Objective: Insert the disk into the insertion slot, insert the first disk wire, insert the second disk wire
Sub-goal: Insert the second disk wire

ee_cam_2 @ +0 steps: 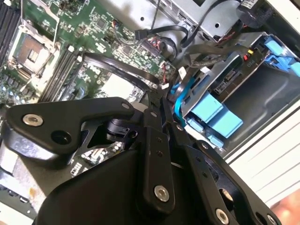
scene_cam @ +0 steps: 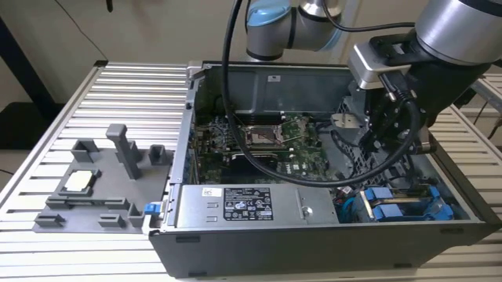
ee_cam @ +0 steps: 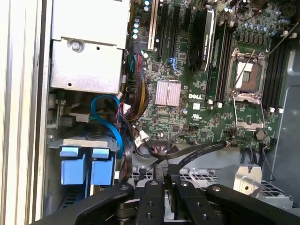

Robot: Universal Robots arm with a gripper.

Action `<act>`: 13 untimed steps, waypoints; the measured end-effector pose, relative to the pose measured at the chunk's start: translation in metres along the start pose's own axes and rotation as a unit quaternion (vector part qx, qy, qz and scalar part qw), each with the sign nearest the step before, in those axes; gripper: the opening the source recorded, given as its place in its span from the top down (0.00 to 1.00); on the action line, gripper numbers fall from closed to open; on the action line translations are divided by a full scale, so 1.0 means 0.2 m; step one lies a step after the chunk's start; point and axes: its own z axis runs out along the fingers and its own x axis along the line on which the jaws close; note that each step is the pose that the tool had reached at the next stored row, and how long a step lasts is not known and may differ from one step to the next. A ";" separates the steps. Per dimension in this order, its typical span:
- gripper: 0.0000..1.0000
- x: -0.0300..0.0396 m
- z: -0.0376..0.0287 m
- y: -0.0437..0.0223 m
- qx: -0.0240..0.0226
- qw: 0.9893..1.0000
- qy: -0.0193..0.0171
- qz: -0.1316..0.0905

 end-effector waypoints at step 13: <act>0.84 0.040 0.010 -0.040 -0.008 0.999 0.048 0.000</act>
